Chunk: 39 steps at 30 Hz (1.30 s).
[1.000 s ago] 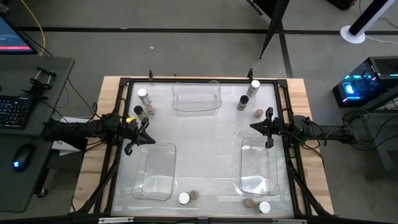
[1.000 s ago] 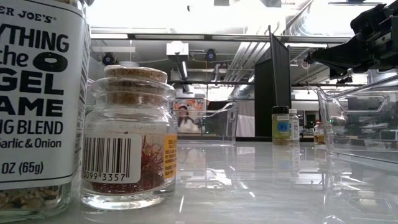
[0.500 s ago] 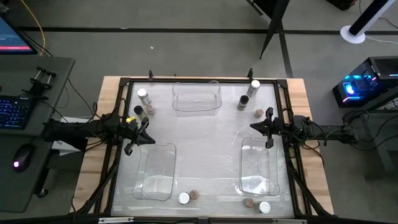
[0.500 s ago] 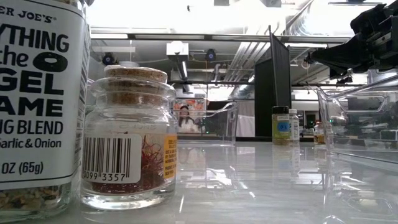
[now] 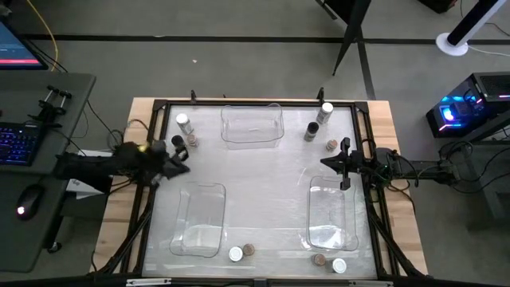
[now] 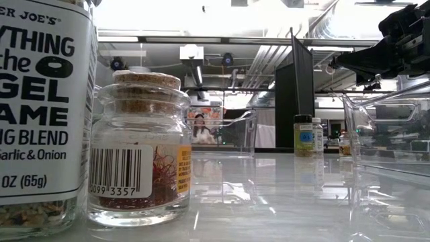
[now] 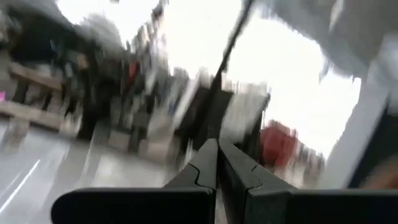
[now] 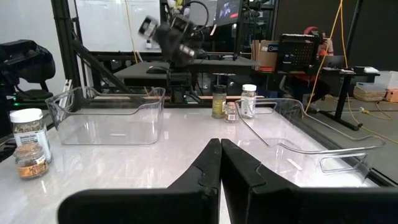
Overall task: Sort spices by type
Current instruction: Put the green seasoning bottle into the bottom left transparent bin
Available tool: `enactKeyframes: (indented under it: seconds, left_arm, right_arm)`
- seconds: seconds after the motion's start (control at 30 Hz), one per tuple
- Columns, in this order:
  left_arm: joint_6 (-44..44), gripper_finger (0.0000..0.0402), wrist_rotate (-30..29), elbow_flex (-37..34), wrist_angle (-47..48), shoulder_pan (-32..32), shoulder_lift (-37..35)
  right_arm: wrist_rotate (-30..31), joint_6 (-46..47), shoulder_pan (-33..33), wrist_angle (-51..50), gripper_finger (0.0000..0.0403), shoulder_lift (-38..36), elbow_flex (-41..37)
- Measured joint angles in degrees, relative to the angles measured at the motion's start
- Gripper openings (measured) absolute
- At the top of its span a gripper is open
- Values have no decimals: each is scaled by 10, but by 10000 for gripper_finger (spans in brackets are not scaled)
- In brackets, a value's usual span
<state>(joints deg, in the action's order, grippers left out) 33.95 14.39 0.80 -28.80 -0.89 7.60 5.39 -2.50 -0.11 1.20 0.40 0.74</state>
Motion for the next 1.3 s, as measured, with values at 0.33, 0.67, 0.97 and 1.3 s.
enactKeyframes:
  seconds: [0.33,0.67,0.97,1.3]
  left_arm:
    - [110,1,-251,10,-164,0,7]
    - [-20,36,-184,306,244,-28,211]
    - [-23,131,-244,594,757,-94,338]
    - [50,233,-259,672,1015,-119,438]
  right_arm:
    - [0,1,0,0,0,0,0]
    - [0,1,0,0,0,0,0]
    - [25,1,-2,3,0,0,0]
    - [65,-21,-4,63,0,0,0]
